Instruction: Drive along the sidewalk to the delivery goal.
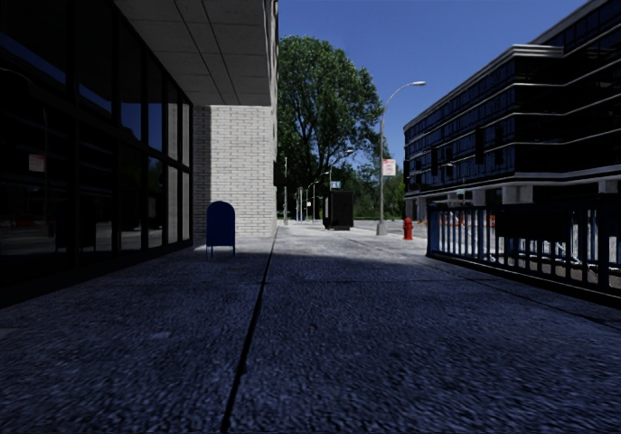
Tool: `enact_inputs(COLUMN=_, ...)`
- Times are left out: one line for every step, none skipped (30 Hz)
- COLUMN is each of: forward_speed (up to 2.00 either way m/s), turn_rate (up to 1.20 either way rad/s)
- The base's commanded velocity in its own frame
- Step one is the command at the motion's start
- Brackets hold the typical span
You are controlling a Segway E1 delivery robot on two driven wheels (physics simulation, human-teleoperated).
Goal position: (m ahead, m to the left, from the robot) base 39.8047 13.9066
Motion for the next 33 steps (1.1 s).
enact_inputs(forward_speed=2.00, turn_rate=0.00)
enact_inputs(forward_speed=2.00, turn_rate=0.00)
enact_inputs(forward_speed=2.00, turn_rate=0.00)
enact_inputs(forward_speed=2.00, turn_rate=0.00)
enact_inputs(forward_speed=2.00, turn_rate=0.00)
enact_inputs(forward_speed=2.00, turn_rate=0.00)
enact_inputs(forward_speed=2.00, turn_rate=0.00)
enact_inputs(forward_speed=2.00, turn_rate=0.00)
enact_inputs(forward_speed=2.00, turn_rate=0.00)
enact_inputs(forward_speed=2.00, turn_rate=0.00)
enact_inputs(forward_speed=2.00, turn_rate=0.00)
enact_inputs(forward_speed=2.00, turn_rate=0.00)
enact_inputs(forward_speed=2.00, turn_rate=0.00)
enact_inputs(forward_speed=2.00, turn_rate=0.00)
enact_inputs(forward_speed=2.00, turn_rate=0.00)
enact_inputs(forward_speed=2.00, turn_rate=0.00)
enact_inputs(forward_speed=2.00, turn_rate=0.00)
enact_inputs(forward_speed=2.00, turn_rate=0.00)
enact_inputs(forward_speed=2.00, turn_rate=0.00)
enact_inputs(forward_speed=2.00, turn_rate=0.00)
enact_inputs(forward_speed=2.00, turn_rate=0.00)
enact_inputs(forward_speed=2.00, turn_rate=0.00)
enact_inputs(forward_speed=2.00, turn_rate=0.00)
enact_inputs(forward_speed=2.00, turn_rate=0.00)
enact_inputs(forward_speed=2.00, turn_rate=0.00)
enact_inputs(forward_speed=2.00, turn_rate=0.00)
enact_inputs(forward_speed=2.00, turn_rate=0.00)
enact_inputs(forward_speed=2.00, turn_rate=0.00)
enact_inputs(forward_speed=2.00, turn_rate=0.00)
enact_inputs(forward_speed=2.00, turn_rate=0.00)
enact_inputs(forward_speed=2.00, turn_rate=0.00)
enact_inputs(forward_speed=2.00, turn_rate=0.00)
enact_inputs(forward_speed=2.00, turn_rate=0.00)
